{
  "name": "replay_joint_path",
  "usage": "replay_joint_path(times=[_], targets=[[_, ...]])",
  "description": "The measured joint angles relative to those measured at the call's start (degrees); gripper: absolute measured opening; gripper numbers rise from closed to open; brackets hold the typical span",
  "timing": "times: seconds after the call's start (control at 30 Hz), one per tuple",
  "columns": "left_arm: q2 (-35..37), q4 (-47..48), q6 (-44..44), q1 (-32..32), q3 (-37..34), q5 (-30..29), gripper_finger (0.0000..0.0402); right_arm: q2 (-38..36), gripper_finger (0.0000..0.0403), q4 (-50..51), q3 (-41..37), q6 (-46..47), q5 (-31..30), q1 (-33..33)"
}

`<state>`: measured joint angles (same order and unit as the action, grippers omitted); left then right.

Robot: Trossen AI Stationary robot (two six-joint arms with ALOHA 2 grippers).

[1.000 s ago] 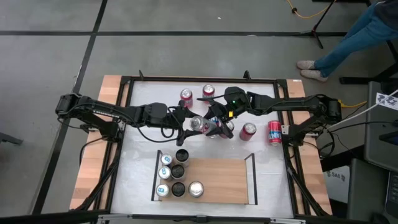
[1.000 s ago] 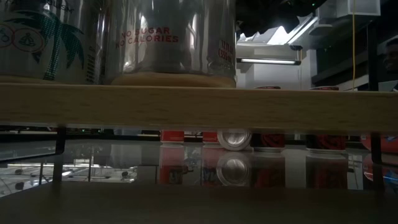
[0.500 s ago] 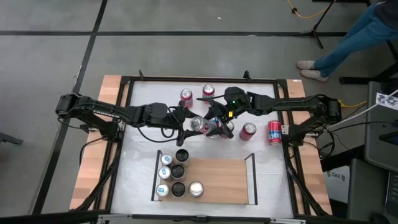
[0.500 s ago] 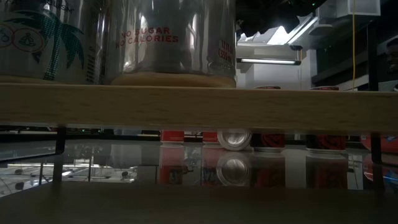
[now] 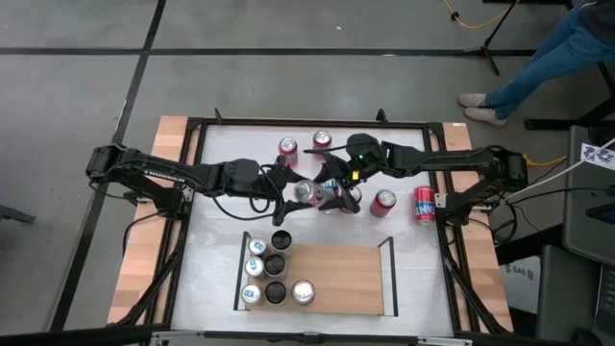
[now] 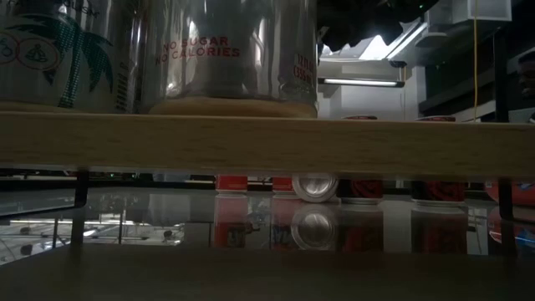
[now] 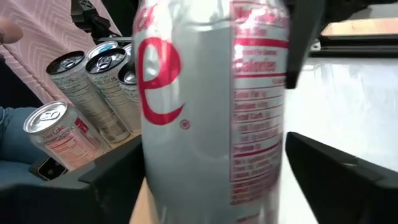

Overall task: Place canned beverage on shelf
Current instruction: Put the silver soda can on the shelf aligned with the other silver soda can

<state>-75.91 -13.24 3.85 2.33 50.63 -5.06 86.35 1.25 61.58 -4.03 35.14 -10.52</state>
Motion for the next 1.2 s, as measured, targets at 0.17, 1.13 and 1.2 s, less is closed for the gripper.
replay_joint_path(times=[0.17, 1.13, 1.2], targets=[[0.0, 0.4, 0.6, 0.0, 0.0, 0.7, 0.0285, -0.1, 0.0396, 0.0, 0.1, 0.1, -0.2, 0.0], [-0.6, 16.8, 8.0, 7.5, 13.2, 2.9, 0.0285, 0.2, 0.0383, 40.8, 19.8, -17.4, -13.6, 0.0], [-1.1, 17.3, 8.1, 8.0, 13.2, 2.8, 0.0285, 0.2, 0.0383, 40.8, 19.8, -17.4, -13.6, 0.0]])
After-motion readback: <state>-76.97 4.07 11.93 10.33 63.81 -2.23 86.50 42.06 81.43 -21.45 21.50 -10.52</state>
